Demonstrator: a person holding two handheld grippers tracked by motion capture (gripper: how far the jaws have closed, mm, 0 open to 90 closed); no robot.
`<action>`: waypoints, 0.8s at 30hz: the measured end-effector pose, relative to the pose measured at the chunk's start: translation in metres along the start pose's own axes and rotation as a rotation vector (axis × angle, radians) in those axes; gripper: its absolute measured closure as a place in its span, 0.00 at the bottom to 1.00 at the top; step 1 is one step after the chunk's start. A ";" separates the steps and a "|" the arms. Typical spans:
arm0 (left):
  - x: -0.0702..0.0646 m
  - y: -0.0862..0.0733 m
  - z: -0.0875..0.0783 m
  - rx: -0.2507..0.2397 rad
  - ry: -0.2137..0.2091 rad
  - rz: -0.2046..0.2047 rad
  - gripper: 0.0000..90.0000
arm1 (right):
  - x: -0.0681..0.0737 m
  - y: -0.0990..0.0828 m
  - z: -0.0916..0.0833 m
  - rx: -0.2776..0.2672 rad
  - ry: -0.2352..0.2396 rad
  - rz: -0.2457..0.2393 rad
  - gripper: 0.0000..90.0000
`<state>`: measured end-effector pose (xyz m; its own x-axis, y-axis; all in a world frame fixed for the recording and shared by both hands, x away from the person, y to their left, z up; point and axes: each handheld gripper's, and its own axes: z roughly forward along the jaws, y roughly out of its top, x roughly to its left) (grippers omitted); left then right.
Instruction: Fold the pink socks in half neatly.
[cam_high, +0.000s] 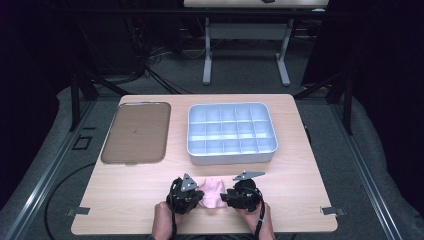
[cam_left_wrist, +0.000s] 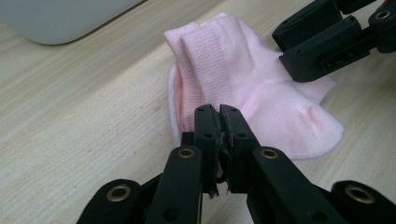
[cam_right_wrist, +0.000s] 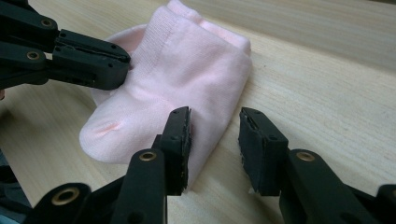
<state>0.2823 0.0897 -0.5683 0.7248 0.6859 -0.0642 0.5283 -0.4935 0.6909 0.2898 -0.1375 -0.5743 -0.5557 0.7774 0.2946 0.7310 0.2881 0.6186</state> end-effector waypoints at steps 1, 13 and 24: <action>0.000 0.000 0.000 0.000 -0.001 -0.001 0.93 | 0.000 0.000 0.000 0.004 0.002 0.004 0.70; -0.001 0.009 0.000 -0.014 -0.097 -0.016 0.89 | 0.003 0.002 0.001 0.022 -0.038 -0.017 0.77; -0.003 0.003 0.006 0.007 -0.058 0.001 0.97 | -0.006 0.002 0.002 0.019 0.028 0.048 0.90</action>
<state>0.2844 0.0831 -0.5709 0.7495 0.6535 -0.1055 0.5305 -0.4976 0.6862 0.2953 -0.1408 -0.5763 -0.5306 0.7749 0.3437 0.7643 0.2621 0.5892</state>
